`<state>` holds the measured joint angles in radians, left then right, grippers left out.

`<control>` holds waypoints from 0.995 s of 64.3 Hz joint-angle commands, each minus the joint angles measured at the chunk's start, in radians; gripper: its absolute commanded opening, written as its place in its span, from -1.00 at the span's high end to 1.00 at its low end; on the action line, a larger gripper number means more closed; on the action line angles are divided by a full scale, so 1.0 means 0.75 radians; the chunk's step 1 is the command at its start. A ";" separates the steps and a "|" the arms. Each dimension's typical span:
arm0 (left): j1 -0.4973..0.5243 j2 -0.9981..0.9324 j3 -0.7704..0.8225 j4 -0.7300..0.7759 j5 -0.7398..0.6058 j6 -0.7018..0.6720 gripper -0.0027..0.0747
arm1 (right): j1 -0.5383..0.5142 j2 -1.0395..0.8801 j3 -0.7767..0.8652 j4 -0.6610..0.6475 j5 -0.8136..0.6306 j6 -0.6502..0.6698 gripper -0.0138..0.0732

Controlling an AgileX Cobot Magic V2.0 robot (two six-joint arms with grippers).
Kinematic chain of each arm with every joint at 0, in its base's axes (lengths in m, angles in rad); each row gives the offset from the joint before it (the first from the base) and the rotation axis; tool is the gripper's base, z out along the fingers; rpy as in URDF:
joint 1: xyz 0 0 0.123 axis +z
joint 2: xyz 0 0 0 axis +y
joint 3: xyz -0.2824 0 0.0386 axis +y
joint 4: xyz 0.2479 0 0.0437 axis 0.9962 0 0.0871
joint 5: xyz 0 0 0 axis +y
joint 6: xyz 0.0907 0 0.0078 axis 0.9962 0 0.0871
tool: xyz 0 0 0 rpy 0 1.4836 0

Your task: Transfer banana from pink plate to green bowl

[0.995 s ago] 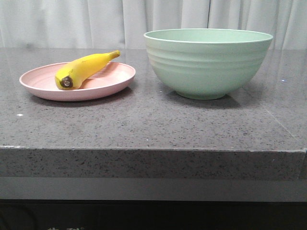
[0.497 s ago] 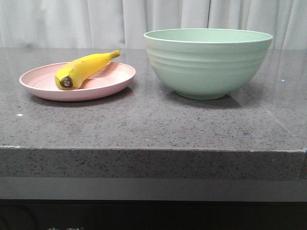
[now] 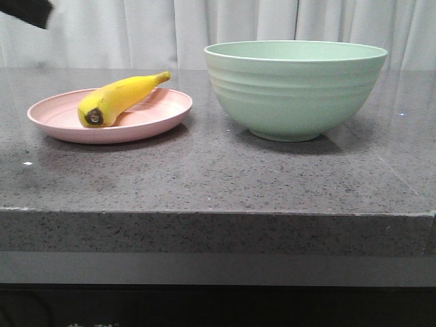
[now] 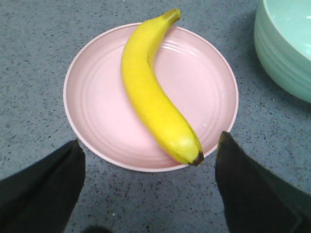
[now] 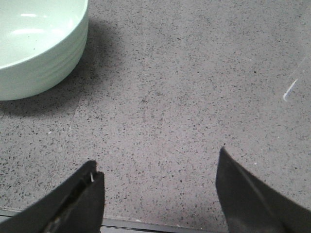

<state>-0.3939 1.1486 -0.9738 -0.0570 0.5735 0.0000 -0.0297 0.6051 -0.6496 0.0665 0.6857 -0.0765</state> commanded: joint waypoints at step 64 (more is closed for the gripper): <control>-0.017 0.837 -0.796 -0.028 0.513 -0.125 -0.45 | 0.002 0.010 -0.039 0.002 -0.090 -0.002 -0.49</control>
<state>-0.3982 1.8051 -1.5363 -0.0680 0.9863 -0.0759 -0.0297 0.6051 -0.6496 0.0683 0.6857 -0.0765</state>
